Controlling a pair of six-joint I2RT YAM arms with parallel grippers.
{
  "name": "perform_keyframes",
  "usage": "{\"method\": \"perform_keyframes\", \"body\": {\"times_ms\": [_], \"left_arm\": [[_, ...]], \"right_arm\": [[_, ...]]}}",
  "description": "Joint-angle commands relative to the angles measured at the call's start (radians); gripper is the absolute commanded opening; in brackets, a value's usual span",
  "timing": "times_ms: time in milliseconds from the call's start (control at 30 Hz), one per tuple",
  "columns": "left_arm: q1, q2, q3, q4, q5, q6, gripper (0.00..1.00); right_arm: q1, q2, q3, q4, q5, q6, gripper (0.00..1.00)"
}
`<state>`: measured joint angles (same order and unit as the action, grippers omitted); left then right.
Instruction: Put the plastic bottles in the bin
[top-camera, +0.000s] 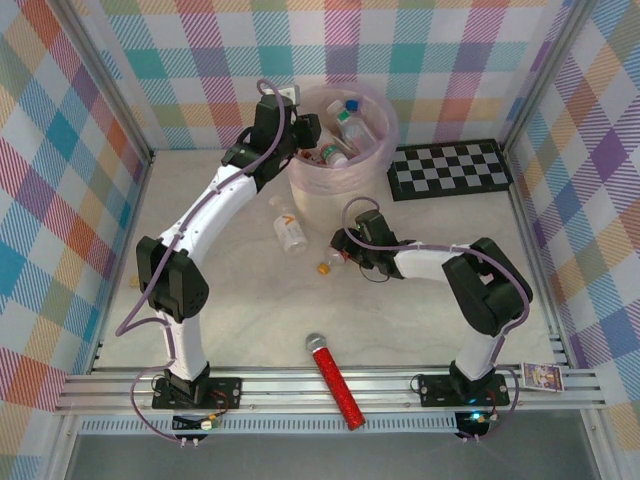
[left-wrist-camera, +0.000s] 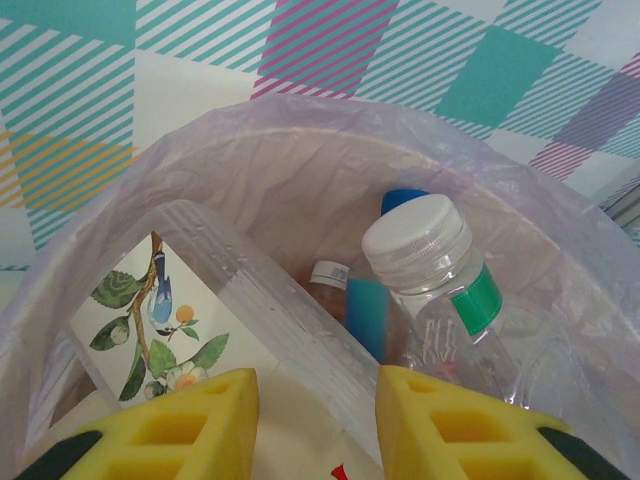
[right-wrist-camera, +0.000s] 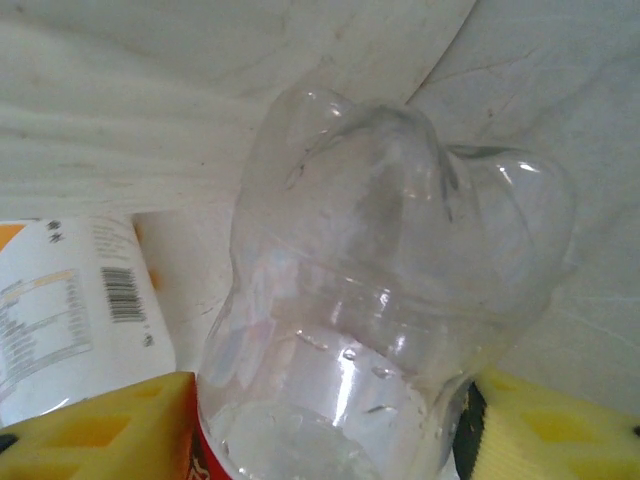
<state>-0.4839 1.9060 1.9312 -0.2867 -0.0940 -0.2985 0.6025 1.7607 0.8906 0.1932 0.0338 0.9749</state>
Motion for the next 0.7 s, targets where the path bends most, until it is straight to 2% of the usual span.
{"method": "perform_keyframes", "body": {"times_ms": [0, 233, 400, 533, 667], "left_arm": [[-0.015, -0.013, -0.041, -0.129, 0.051, 0.003, 0.36], [-0.012, -0.024, -0.081, -0.133, 0.055, 0.000, 0.36], [-0.012, -0.045, -0.133, -0.137, 0.063, 0.002, 0.36], [-0.012, -0.046, -0.164, -0.154, 0.074, 0.009, 0.36], [-0.012, -0.041, -0.187, -0.189, 0.117, 0.007, 0.35]], "right_arm": [[-0.002, -0.096, -0.037, -0.067, 0.052, -0.034, 0.60], [-0.060, -0.345, -0.087, -0.282, 0.049, -0.129, 0.53], [-0.182, -0.564, -0.041, -0.525, 0.021, -0.293, 0.51], [-0.292, -0.687, 0.112, -0.712, 0.010, -0.480, 0.51], [-0.318, -0.690, 0.317, -0.804, 0.009, -0.631, 0.51]]}}
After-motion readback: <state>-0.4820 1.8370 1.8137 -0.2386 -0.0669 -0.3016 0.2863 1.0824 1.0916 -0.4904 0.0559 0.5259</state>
